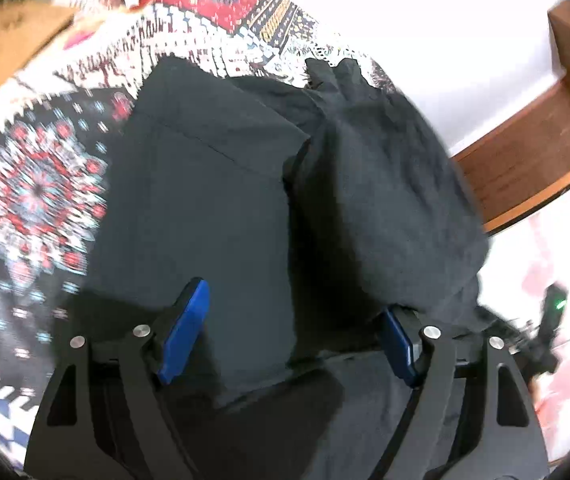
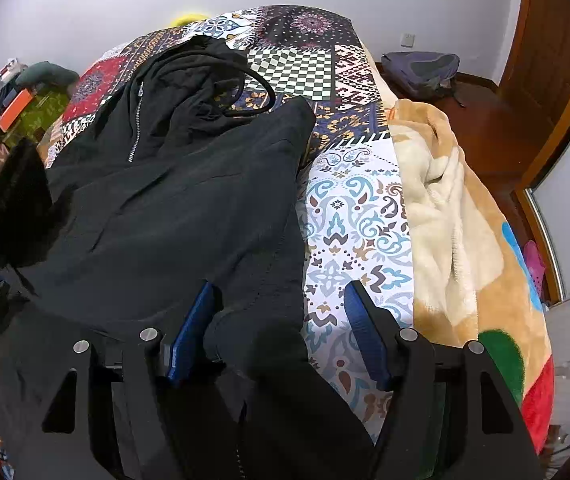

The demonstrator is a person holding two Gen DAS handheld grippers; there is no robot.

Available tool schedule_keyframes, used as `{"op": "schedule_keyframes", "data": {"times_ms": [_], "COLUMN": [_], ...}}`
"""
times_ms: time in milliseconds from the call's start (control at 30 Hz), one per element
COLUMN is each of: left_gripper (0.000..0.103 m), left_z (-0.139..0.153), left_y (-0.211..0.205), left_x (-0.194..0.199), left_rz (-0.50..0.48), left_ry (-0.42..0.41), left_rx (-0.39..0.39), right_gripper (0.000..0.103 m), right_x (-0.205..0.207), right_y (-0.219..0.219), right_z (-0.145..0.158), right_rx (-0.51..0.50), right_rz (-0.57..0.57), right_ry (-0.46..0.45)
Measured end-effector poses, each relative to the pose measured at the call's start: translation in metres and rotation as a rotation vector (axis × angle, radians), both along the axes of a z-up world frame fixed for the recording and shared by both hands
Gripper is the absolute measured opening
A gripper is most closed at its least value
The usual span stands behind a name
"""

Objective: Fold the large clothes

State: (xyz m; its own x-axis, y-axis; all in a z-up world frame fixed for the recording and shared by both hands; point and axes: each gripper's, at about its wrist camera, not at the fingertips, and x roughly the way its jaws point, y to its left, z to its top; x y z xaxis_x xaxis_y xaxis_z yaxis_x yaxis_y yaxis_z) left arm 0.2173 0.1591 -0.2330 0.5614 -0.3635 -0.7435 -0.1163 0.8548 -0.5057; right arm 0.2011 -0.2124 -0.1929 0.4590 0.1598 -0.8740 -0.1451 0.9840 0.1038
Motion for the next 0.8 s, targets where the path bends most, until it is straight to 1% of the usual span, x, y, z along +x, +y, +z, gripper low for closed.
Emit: {"op": "schedule_keyframes", "data": {"times_ms": [133, 200, 267, 333, 367, 467, 500, 533, 567, 600, 633, 733, 800], "left_gripper": [0.080, 0.080, 0.077, 0.072, 0.071, 0.059, 0.045, 0.025, 0.016, 0.014, 0.013, 0.012, 0.012], "left_z": [-0.001, -0.005, -0.008, -0.008, -0.008, -0.007, -0.007, -0.005, -0.003, 0.001, 0.008, 0.035, 0.049], "left_y": [-0.003, 0.001, 0.005, 0.009, 0.010, 0.016, 0.017, 0.017, 0.017, 0.016, 0.014, 0.006, 0.003], "left_x": [-0.005, -0.009, -0.013, -0.019, -0.019, -0.020, -0.019, -0.020, -0.020, -0.019, -0.020, -0.019, -0.017], "left_rz": [-0.008, 0.005, 0.026, 0.057, 0.071, 0.076, 0.074, 0.069, 0.061, 0.054, 0.057, 0.060, 0.057], "left_ry": [0.011, 0.022, 0.028, 0.029, 0.036, 0.038, 0.037, 0.037, 0.036, 0.028, 0.011, -0.063, -0.103], "left_rx": [0.071, 0.062, 0.043, 0.047, 0.052, 0.030, 0.032, 0.039, 0.048, 0.056, 0.082, 0.196, 0.262], "right_gripper": [0.063, 0.063, 0.063, 0.064, 0.064, 0.064, 0.064, 0.064, 0.064, 0.064, 0.064, 0.065, 0.065], "right_x": [-0.001, -0.001, -0.002, -0.002, -0.001, 0.000, 0.000, 0.000, 0.000, 0.000, -0.001, -0.006, -0.007], "right_y": [0.000, 0.000, 0.000, 0.000, 0.000, 0.000, 0.001, 0.001, 0.002, 0.004, 0.006, 0.013, 0.018], "right_z": [0.000, 0.001, 0.001, 0.001, 0.001, 0.003, 0.004, 0.005, 0.007, 0.010, 0.014, 0.026, 0.027], "right_rx": [-0.005, -0.007, -0.009, -0.010, -0.009, -0.003, 0.000, 0.002, 0.001, -0.004, -0.012, -0.036, -0.047], "right_rz": [-0.008, -0.012, -0.017, -0.019, -0.019, -0.023, -0.022, -0.017, -0.011, -0.005, 0.001, 0.032, 0.051], "right_ry": [0.000, -0.001, -0.002, -0.001, 0.000, 0.010, 0.014, 0.018, 0.020, 0.017, 0.007, -0.036, -0.045]}}
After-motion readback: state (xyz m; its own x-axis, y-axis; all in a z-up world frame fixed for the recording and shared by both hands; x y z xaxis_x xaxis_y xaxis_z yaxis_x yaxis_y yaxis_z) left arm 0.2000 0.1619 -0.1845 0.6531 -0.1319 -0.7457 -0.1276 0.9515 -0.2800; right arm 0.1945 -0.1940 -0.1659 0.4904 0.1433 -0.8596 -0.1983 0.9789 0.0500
